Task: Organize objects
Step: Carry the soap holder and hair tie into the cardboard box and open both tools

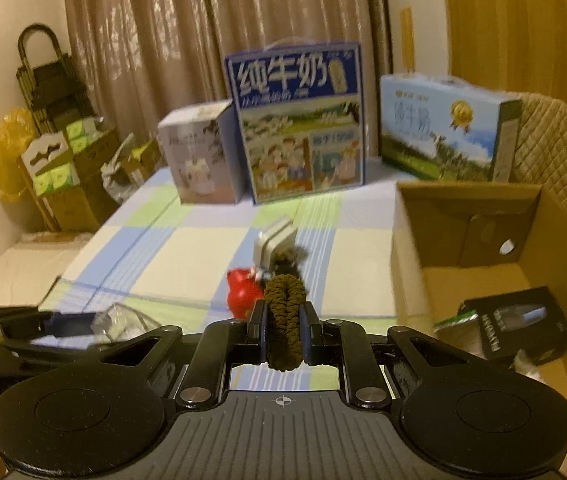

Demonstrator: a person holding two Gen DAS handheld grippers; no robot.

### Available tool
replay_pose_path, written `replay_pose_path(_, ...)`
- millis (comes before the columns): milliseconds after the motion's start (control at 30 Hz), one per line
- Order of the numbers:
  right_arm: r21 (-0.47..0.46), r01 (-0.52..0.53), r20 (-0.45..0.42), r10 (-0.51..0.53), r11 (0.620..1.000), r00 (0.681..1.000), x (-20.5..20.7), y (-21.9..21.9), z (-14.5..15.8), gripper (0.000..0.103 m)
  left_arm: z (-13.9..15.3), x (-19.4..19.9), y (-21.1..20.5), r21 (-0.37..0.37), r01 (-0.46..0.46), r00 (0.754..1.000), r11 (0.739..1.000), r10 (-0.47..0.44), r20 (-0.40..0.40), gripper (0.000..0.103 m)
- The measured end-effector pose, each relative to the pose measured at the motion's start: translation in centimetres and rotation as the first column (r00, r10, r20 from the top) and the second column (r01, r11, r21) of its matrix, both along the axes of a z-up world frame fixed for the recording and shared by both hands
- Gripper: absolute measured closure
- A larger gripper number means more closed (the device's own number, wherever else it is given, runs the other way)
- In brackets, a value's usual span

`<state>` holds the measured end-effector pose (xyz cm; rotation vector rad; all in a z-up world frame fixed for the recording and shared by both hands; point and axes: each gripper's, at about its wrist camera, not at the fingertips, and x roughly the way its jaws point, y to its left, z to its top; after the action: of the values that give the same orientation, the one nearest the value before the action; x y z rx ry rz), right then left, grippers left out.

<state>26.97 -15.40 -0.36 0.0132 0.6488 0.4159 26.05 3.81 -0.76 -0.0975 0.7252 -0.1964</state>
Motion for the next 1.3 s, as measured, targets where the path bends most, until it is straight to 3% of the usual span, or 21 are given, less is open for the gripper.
replay_pose_path(300, 0.009, 0.13, 0.064, -0.13, 0.992, 0.989, -1.2, -5.3, 3.8, 0.09, 4.0, -1.4, -4.2, -0.014, 0.059, 0.996, 0.998, -0.058, 0.073, 0.04)
replay_pose_path(633, 0.028, 0.236, 0.096, -0.238, 0.971, 0.967, -3.3, -15.0, 7.4, 0.09, 8.6, -1.7, -12.8, -0.047, 0.197, 0.972, 0.979, -0.189, 0.137, 0.04)
replay_pose_path(1033, 0.059, 0.294, 0.081, -0.298, 0.954, 0.951, -4.5, -21.5, 7.9, 0.09, 7.0, 0.1, -21.0, -0.043, 0.3, 0.952, 0.953, -0.295, 0.085, 0.039)
replay_pose_path(1067, 0.064, 0.294, 0.075, -0.299, 0.954, 0.951, -4.3, -21.9, 7.7, 0.09, 6.6, 0.5, -21.6, -0.037, 0.314, 0.947, 0.949, -0.311, 0.083, 0.035)
replay_pose_path(1100, 0.07, 0.293, 0.068, -0.298, 0.953, 0.952, -4.2, -22.2, 7.6, 0.09, 6.4, 1.0, -21.8, -0.034, 0.314, 0.947, 0.949, -0.311, 0.079, 0.029)
replay_pose_path(1300, 0.077, 0.306, 0.04, -0.309, 0.949, 0.95, -3.9, -23.6, 6.7, 0.09, 6.4, 1.8, -21.3, -0.021, 0.282, 0.957, 0.959, -0.28, 0.08, 0.029)
